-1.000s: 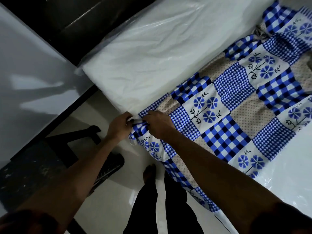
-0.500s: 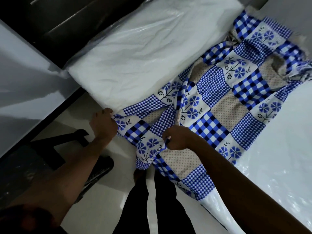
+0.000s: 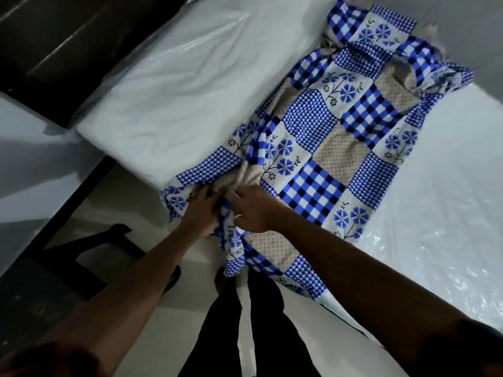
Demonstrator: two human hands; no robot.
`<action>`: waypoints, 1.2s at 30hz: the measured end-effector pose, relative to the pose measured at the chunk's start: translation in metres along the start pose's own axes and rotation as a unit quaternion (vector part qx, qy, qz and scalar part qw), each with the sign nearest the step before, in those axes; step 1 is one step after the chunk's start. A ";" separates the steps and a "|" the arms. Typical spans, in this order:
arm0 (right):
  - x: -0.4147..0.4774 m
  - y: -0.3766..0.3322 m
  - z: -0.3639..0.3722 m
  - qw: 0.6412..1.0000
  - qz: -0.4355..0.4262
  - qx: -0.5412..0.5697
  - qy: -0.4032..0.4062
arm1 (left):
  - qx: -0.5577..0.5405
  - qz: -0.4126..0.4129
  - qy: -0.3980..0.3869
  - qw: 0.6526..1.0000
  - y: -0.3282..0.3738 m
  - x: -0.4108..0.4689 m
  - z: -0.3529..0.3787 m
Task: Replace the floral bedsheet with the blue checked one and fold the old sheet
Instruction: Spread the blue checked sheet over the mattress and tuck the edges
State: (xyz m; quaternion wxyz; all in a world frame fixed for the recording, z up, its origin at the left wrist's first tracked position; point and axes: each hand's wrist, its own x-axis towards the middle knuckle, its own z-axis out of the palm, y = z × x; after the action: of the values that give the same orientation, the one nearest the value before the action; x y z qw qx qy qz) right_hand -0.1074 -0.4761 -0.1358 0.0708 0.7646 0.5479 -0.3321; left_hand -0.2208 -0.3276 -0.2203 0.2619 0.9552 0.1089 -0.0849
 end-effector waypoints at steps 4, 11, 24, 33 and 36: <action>-0.066 0.053 0.016 0.965 0.168 0.077 -0.184 | 0.051 -0.117 -0.146 0.981 0.003 0.005 0.005; -0.247 0.168 0.098 0.830 0.514 0.215 -0.034 | 0.026 -0.143 -0.125 0.981 0.009 0.010 0.005; -0.189 0.029 0.154 0.972 0.188 0.123 0.062 | 0.093 0.010 -0.193 0.977 0.148 -0.023 0.076; -0.271 0.062 0.171 0.925 0.296 0.091 -0.218 | 0.083 -0.063 -0.287 0.952 0.144 -0.019 0.082; -0.313 0.072 0.204 0.899 0.322 0.158 -0.251 | 0.106 -0.065 -0.283 0.951 0.146 -0.023 0.079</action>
State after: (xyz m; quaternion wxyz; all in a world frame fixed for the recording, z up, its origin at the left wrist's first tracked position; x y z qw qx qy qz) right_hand -0.1877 -0.8483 -0.1276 0.1873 0.7914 0.1765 -0.5546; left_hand -0.2145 -0.4954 -0.2122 0.1731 0.9050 0.0824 -0.3797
